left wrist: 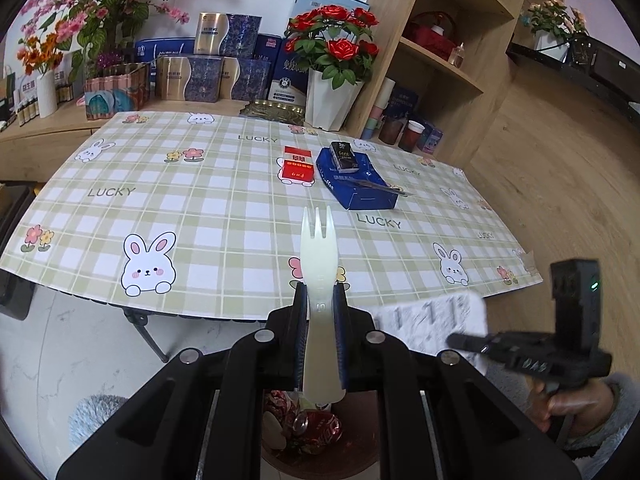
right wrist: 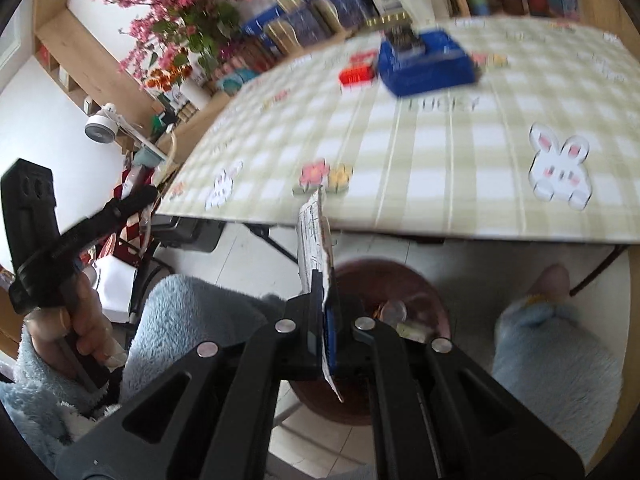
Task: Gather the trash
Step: 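Carry the fork and the card over the bin with both tools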
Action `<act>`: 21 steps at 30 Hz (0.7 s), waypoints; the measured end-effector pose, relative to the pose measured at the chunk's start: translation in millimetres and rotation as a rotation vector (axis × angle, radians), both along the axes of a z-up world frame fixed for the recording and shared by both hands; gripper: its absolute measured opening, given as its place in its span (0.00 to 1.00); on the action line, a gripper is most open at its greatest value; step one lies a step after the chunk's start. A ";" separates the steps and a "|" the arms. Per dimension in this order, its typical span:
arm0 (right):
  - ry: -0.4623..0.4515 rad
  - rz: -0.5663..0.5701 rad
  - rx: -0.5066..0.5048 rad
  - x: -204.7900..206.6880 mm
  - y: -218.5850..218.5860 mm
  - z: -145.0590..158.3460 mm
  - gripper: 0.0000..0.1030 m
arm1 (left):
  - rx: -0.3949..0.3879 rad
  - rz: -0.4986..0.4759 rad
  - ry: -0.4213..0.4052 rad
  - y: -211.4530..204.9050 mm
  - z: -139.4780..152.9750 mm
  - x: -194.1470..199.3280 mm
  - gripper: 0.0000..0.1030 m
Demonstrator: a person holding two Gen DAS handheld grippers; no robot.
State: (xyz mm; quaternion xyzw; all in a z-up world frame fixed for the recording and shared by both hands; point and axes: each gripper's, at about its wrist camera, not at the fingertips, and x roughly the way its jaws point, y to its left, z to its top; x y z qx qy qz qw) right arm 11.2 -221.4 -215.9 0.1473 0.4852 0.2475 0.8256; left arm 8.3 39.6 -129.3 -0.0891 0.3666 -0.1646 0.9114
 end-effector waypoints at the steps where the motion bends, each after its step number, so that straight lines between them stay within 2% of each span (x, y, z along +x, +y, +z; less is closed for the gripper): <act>1: 0.025 0.009 -0.011 0.7 3.6 -7.2 0.05 | 0.000 0.000 0.002 -0.4 -1.4 0.2 0.12; 7: 0.130 0.047 -0.090 9.6 18.8 -37.2 0.05 | -0.015 -0.002 0.036 1.5 -14.5 5.0 0.12; 19: 0.255 0.149 -0.183 22.1 52.8 -81.0 0.06 | -0.027 0.016 0.066 10.2 -26.8 12.2 0.12; 21: 0.292 0.182 -0.185 22.0 61.0 -90.0 0.10 | -0.028 0.021 0.069 11.2 -27.8 12.8 0.12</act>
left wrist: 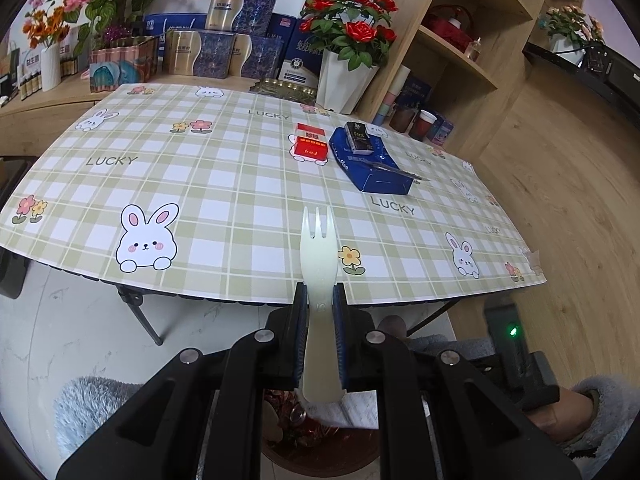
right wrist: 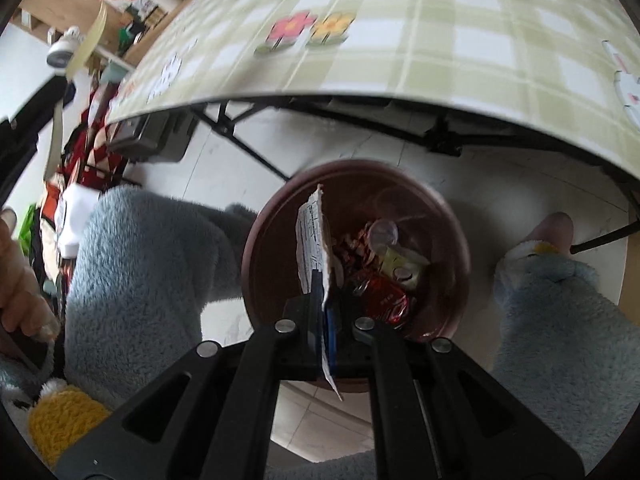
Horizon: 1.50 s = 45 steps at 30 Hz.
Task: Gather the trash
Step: 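Carry the fork and the card over the bin with both tools, then open both tools over the bin, dropping the card and the fork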
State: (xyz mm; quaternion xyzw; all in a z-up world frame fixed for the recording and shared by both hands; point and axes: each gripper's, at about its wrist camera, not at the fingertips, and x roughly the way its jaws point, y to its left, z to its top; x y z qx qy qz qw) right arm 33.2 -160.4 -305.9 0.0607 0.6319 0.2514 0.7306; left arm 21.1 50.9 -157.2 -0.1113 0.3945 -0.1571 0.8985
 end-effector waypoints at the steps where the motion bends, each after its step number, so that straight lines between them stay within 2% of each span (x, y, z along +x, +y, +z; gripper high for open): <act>1: 0.019 0.002 -0.008 0.0 1.6 -4.8 0.29 | -0.005 0.002 0.003 0.6 -0.9 0.5 0.12; 3: -0.012 -0.020 -0.031 -1.2 0.8 -3.7 0.61 | -0.009 0.004 0.007 1.8 -1.9 1.4 0.12; 5: -0.058 -0.045 -0.032 0.2 -3.5 5.4 0.61 | -0.008 0.004 0.007 1.9 -2.4 1.3 0.12; 8: -0.147 -0.124 -0.050 5.1 -17.4 24.6 0.75 | -0.011 0.005 0.013 2.2 -3.5 2.1 0.12; 9: -0.177 -0.150 -0.047 5.1 -22.7 31.2 0.82 | -0.010 0.005 0.014 2.0 -4.0 2.2 0.12; 13: -0.271 -0.237 -0.022 4.0 -41.1 52.3 0.91 | -0.012 0.003 0.017 0.1 -4.3 2.5 0.13; 17: -0.381 -0.339 -0.047 -4.2 -56.0 69.9 0.94 | -0.003 -0.011 0.019 -4.8 -5.2 1.7 0.13; 23: -0.495 -0.441 -0.080 -13.7 -76.3 79.5 0.94 | 0.040 -0.059 0.019 -19.3 -12.4 -2.9 0.13; 26: -0.550 -0.456 -0.084 -20.2 -76.2 84.1 0.94 | 0.097 -0.084 0.001 -29.3 -18.8 -7.2 0.13; 29: -0.587 -0.461 -0.086 -25.0 -73.9 87.7 0.94 | 0.114 -0.112 0.008 -36.4 -31.9 -10.7 0.13; 37: -0.610 -0.470 -0.093 -30.5 -75.6 90.4 0.94 | 0.154 -0.191 0.068 -55.7 -68.0 -15.6 0.13; 42: -0.596 -0.495 -0.088 -32.0 -81.3 88.2 0.94 | 0.180 -0.335 0.136 -82.0 -89.7 -20.2 0.13; 45: -0.591 -0.496 -0.088 -32.6 -82.6 87.0 0.94 | 0.205 -0.387 0.145 -93.2 -94.9 -24.3 0.13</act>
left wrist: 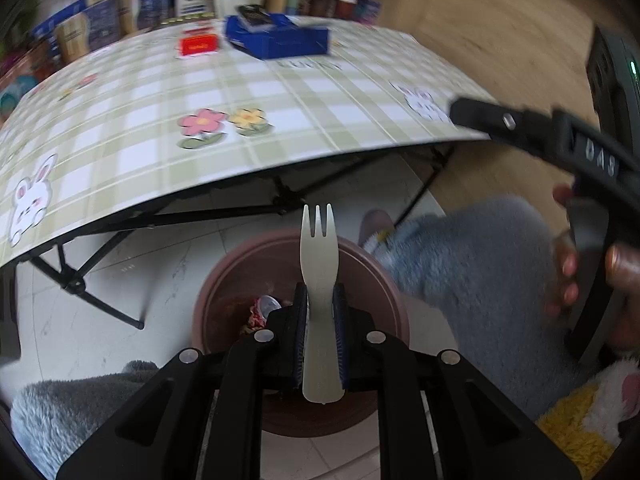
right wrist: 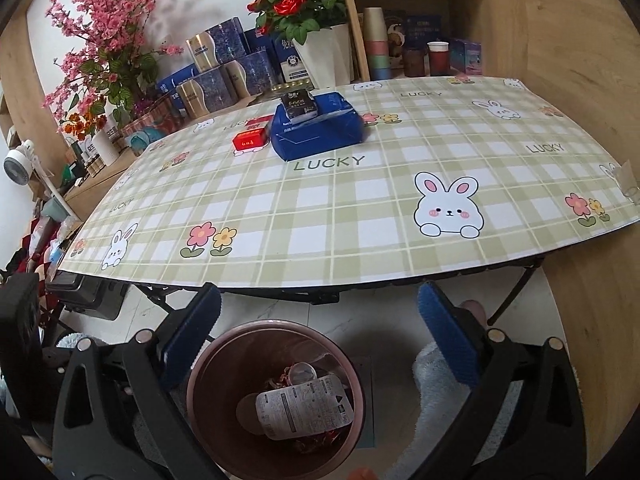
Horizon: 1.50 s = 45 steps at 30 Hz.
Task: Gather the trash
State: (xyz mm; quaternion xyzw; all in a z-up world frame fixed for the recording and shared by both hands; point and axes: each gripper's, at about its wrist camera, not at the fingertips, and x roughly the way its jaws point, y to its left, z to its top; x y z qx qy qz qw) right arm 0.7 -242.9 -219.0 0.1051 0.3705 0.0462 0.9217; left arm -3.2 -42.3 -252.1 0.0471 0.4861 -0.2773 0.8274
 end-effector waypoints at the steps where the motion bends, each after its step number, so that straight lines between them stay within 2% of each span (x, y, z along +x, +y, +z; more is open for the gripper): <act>1: 0.005 0.002 0.002 0.5 0.0 -0.7 0.94 | 0.008 -0.013 0.006 -2.9 -2.2 -1.0 0.13; 4: 0.010 0.005 0.000 0.5 0.7 -1.5 0.94 | 0.021 -0.031 0.021 -6.4 -6.1 -1.4 0.14; 5: 0.011 0.004 -0.001 0.1 1.0 -1.6 0.94 | 0.026 -0.036 0.025 -7.0 -7.0 -1.7 0.23; 6: 0.012 0.003 -0.001 0.1 0.8 -1.7 0.94 | 0.027 -0.039 0.025 -7.2 -7.3 -2.3 0.38; 10: 0.018 -0.008 0.002 0.9 -1.0 -2.7 0.94 | 0.014 -0.011 0.008 -4.2 -4.4 -2.1 0.63; 12: 0.023 -0.009 0.002 1.1 -1.1 -3.7 0.94 | 0.013 0.054 -0.008 4.7 -1.9 2.0 0.79; 14: 0.027 -0.008 -0.002 1.1 -0.7 -4.3 0.94 | 0.015 0.120 -0.025 13.2 1.5 6.3 0.90; 16: 0.028 -0.008 -0.004 1.3 -0.3 -4.5 0.94 | 0.009 0.213 -0.047 26.5 6.1 10.2 0.91; 20: 0.033 -0.007 -0.007 1.8 0.3 -5.4 0.94 | -0.038 0.335 -0.086 49.1 16.2 14.0 0.93; 23: 0.041 -0.010 -0.008 2.6 0.3 -7.2 0.94 | -0.100 0.402 -0.168 62.8 31.1 10.4 0.94; 27: 0.051 -0.012 -0.007 4.0 0.1 -10.7 0.94 | -0.108 0.458 -0.255 70.8 44.5 8.6 0.94; 33: 0.053 -0.013 -0.007 4.5 0.4 -13.5 0.94 | -0.072 0.455 -0.268 68.6 43.0 11.0 0.94; 37: 0.058 -0.013 -0.007 6.3 0.8 -17.8 0.94 | -0.079 0.431 -0.291 66.2 42.0 7.8 0.94; 45: 0.049 0.016 -0.034 19.6 2.4 -21.0 0.94 | -0.063 0.425 -0.267 61.7 34.5 16.2 0.94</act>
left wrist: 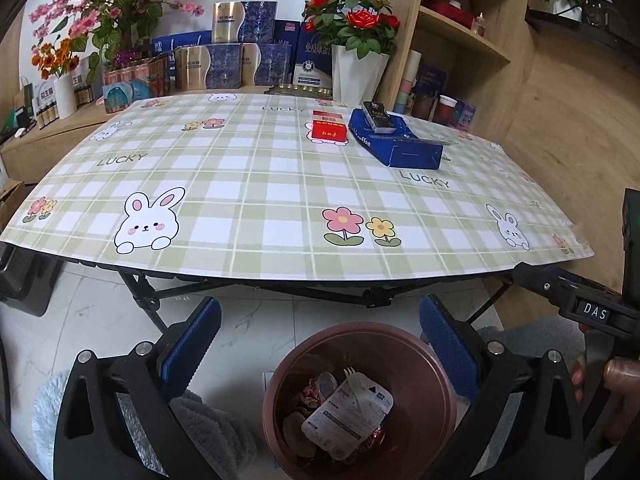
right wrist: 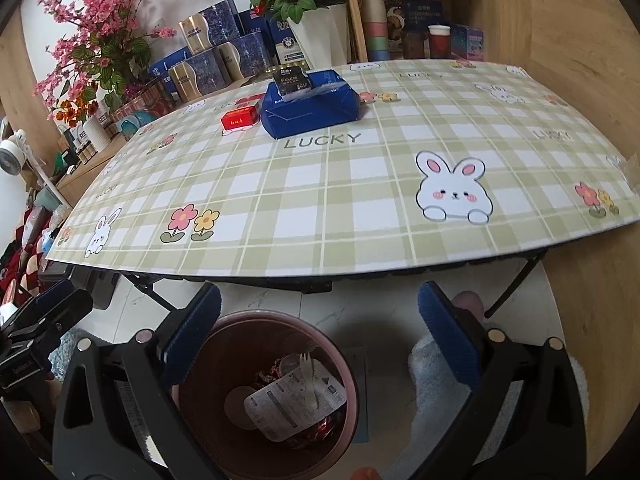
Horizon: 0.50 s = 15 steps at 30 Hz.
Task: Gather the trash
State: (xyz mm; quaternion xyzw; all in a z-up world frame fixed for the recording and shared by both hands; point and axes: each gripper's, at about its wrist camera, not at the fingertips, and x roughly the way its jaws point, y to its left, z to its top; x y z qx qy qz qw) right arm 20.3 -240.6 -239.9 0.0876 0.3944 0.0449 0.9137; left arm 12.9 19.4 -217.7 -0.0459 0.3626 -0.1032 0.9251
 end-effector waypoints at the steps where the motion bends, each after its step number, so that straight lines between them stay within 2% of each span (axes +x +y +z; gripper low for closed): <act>1: 0.002 0.009 0.000 3.2 -0.2 0.0 0.94 | -0.010 0.000 0.002 0.5 0.4 2.2 0.94; 4: -0.028 0.034 -0.063 19.5 -0.7 5.1 0.94 | -0.053 -0.027 -0.002 0.4 5.2 7.3 0.94; 7: -0.065 0.069 -0.111 44.7 -2.7 16.3 0.94 | -0.038 -0.044 -0.016 -4.6 10.2 17.1 0.94; 12: -0.111 0.099 -0.124 104.3 -11.3 37.8 0.94 | -0.076 -0.033 0.001 -4.1 9.5 40.5 0.94; 15: -0.139 0.119 -0.101 140.0 -14.9 49.2 0.94 | -0.070 -0.010 0.008 -2.9 7.0 54.3 0.94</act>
